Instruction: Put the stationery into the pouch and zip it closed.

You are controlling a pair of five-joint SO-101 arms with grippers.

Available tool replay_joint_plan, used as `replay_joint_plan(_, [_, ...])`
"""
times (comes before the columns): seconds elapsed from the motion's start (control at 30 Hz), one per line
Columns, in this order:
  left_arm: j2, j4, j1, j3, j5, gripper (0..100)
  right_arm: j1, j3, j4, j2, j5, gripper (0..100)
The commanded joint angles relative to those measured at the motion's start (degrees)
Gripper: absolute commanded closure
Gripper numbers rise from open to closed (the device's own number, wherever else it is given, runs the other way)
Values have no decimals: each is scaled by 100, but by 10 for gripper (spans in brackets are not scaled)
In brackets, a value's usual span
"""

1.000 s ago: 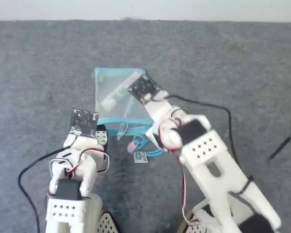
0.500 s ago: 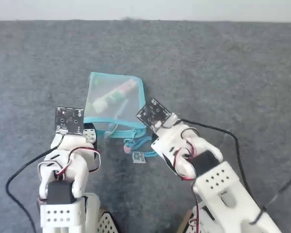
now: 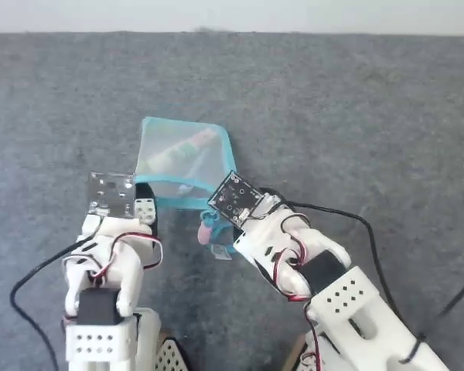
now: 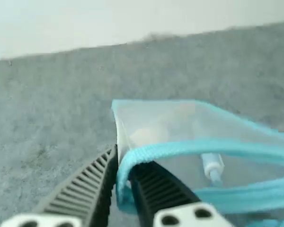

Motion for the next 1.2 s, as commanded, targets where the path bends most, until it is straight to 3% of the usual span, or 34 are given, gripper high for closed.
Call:
replay_joint_plan(0.0, [70, 325, -264, -453, -246, 985, -66, -9, -66, -180, 62, 760])
replay_joint_plan(0.03, [105, 519, -316, -690, -141, 985, -57, -9, -84, -180, 62, 760])
replay_joint_plan(0.17, [79, -70, -246, -119, -88, 985, -66, 9, -286, -189, 44, 760])
replay_joint_plan(0.33, [79, 519, -176, -453, -246, 985, -75, 132, -576, -189, -413, 757])
replay_joint_plan(0.57, [88, 536, -185, -418, -246, 985, -66, 62, -884, -145, -413, 714])
replay_joint_plan(0.7, [79, 519, -185, -365, -246, 985, -66, -132, -919, -127, -105, 649])
replay_joint_plan(1.0, [105, 369, -185, -338, -246, 985, -743, -343, -954, -119, 475, 648])
replay_joint_plan(1.17, [97, 387, -185, -338, -246, 985, -769, -501, -936, -40, 774, 648])
